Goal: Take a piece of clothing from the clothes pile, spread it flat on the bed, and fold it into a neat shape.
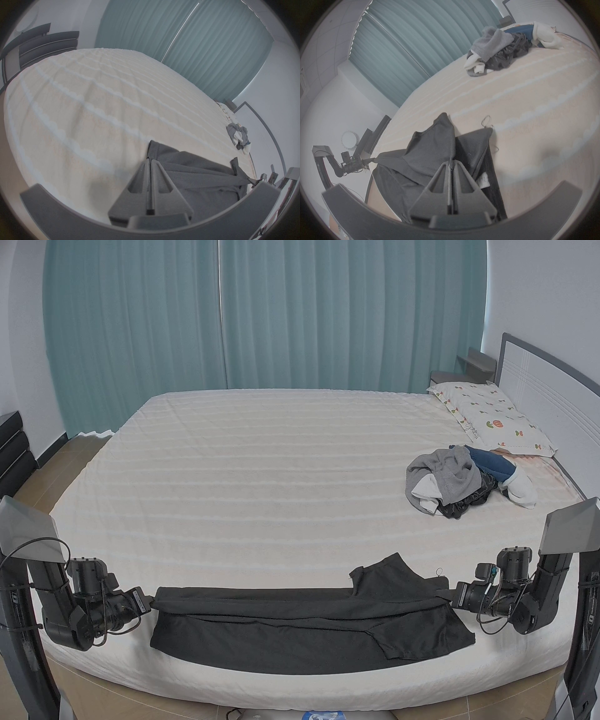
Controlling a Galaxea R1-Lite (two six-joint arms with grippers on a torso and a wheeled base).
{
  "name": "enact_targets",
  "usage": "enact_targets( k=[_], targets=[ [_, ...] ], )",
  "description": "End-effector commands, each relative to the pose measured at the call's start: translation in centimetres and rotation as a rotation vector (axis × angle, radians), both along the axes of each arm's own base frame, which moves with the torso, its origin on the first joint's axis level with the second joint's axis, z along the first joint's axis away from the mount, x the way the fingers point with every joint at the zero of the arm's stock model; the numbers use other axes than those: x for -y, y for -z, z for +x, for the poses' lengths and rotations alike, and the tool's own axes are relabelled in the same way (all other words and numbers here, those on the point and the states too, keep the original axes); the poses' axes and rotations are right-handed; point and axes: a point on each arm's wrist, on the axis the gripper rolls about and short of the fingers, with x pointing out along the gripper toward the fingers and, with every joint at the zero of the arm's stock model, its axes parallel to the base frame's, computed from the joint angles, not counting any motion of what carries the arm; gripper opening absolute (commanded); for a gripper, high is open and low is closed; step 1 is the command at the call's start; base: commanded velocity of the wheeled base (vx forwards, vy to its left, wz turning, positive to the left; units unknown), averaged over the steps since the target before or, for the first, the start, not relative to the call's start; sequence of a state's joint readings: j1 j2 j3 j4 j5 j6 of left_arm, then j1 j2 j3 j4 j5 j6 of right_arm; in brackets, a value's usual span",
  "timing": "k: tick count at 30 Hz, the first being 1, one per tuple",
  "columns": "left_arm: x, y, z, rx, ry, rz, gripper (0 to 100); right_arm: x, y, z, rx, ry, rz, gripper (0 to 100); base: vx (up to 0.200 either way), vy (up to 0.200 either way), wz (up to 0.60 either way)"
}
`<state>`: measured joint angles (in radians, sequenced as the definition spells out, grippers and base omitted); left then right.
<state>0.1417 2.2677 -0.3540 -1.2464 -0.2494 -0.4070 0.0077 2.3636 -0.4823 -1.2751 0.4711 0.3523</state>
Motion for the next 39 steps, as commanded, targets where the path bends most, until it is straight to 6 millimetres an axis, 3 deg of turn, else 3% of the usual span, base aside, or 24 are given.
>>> enact_targets(
  k=[1, 2, 3, 4, 10, 17, 22, 24, 27, 33, 39],
  targets=[
    [0.2, 1.9, -1.5, -0.079, 0.006, -0.006, 0, -0.2, 1.1, -0.8, -0.051, -0.012, -0.006, 0, 0.0, 0.0, 0.0],
    [0.2, 2.0, -1.6, -0.082, 0.007, -0.005, 0, -0.2, 1.1, -1.0, -0.056, -0.013, -0.007, 100, 0.0, 0.0, 0.0],
    [0.3, 2.0, -1.7, -0.084, 0.007, -0.005, 0, -0.2, 1.1, -1.0, -0.058, -0.013, -0.007, 100, 0.0, 0.0, 0.0],
    [0.3, 2.0, -2.0, -0.092, 0.014, -0.001, 100, -0.2, 1.3, -1.2, -0.067, -0.013, -0.007, 100, 0.0, 0.0, 0.0],
    [0.3, 1.7, -2.2, -0.08, 0.014, 0.008, 100, 0.2, -0.1, -1.1, -0.014, 0.006, 0.004, 100, 0.0, 0.0, 0.0],
    [-0.3, -1.1, -1.8, 0.023, -0.03, -0.012, 100, 1.2, -2.9, 0.1, 0.071, 0.077, 0.062, 100, 0.0, 0.0, 0.0],
    [-0.4, -3.6, 0.1, 0.118, -0.109, -0.126, 100, 0.8, -2.3, 1.2, 0.037, 0.096, 0.108, 100, 0.0, 0.0, 0.0],
    [-0.4, -3.6, 0.5, 0.115, -0.116, -0.139, 100, 0.6, -1.9, 1.4, 0.024, 0.094, 0.111, 100, 0.0, 0.0, 0.0],
    [-0.3, -3.7, 3.2, 0.031, -0.15, -0.211, 100, 0.5, -0.6, 2.5, -0.027, 0.126, 0.161, 100, 0.0, 0.0, 0.0],
    [0.5, -3.8, 6.3, -0.084, -0.198, -0.306, 100, 0.5, -0.5, 3.2, -0.078, 0.174, 0.233, 100, 0.0, 0.0, 0.0],
    [2.0, -1.5, 8.1, -0.135, -0.168, -0.287, 100, 0.6, -0.4, 3.0, -0.113, 0.199, 0.28, 100, 0.0, 0.0, 0.0]
  ],
)
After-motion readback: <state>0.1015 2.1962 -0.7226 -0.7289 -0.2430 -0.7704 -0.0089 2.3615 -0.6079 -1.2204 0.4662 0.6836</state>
